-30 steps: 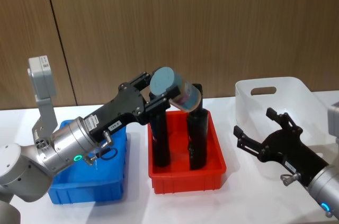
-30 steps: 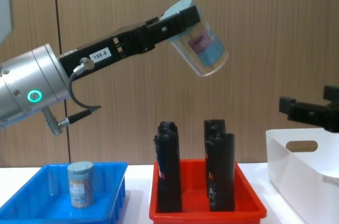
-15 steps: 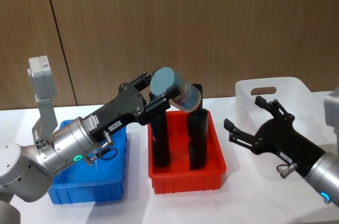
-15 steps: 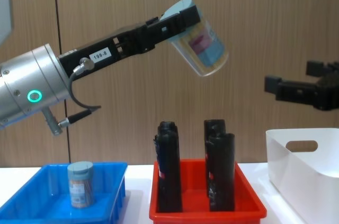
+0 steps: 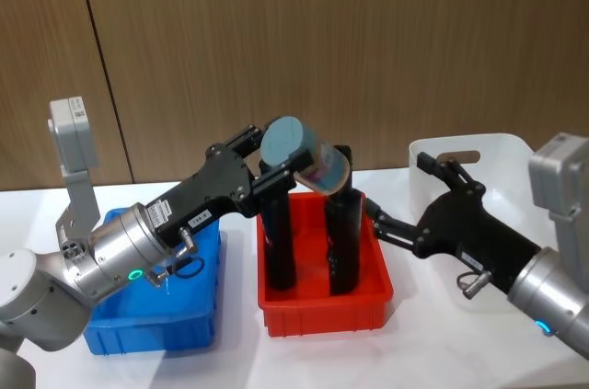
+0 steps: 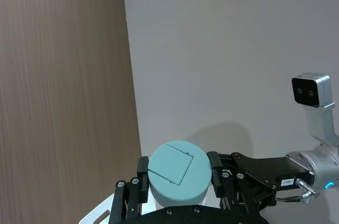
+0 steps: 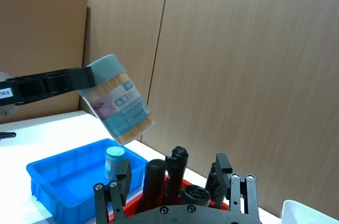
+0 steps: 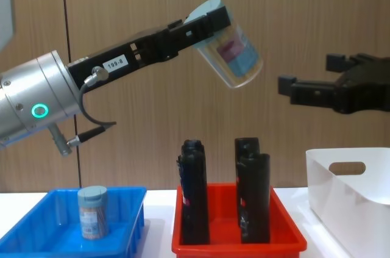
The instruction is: Pick the cotton swabs from the blue box and place them into the white box.
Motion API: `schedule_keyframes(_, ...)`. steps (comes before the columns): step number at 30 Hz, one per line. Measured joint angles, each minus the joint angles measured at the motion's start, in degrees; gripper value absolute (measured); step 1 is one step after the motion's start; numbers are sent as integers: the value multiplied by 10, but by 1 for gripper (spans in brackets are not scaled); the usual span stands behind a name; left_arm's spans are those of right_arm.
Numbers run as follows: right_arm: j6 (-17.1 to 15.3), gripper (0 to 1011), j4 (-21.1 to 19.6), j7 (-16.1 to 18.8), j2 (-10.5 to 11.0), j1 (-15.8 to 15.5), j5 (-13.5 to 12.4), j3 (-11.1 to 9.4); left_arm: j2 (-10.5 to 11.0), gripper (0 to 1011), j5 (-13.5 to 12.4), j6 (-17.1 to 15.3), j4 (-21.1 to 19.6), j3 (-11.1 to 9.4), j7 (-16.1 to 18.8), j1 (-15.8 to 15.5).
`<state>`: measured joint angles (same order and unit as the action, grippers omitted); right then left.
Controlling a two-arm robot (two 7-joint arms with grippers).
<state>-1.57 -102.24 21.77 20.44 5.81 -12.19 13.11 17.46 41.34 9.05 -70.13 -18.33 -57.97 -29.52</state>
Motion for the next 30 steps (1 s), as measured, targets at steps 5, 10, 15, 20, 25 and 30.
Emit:
schedule_keyframes(5, -4, 1001, 1, 9, -7, 7, 16, 8, 0, 673, 0, 0, 0, 0, 0, 0)
schedule_keyframes(10, -8, 1002, 0, 17, -13, 12, 30, 15, 0, 673, 0, 0, 0, 0, 0, 0)
schedule_keyframes(15, -11, 1002, -1, 23, -17, 16, 40, 21, 0, 673, 0, 0, 0, 0, 0, 0)
schedule_keyframes(20, -14, 1001, -4, 28, -21, 18, 49, 27, 0, 673, 0, 0, 0, 0, 0, 0)
schedule_keyframes(25, -16, 1001, -8, 31, -25, 22, 58, 32, 0, 673, 0, 0, 0, 0, 0, 0)
schedule_keyframes(30, -17, 1002, -10, 33, -28, 25, 65, 35, 0, 673, 0, 0, 0, 0, 0, 0)
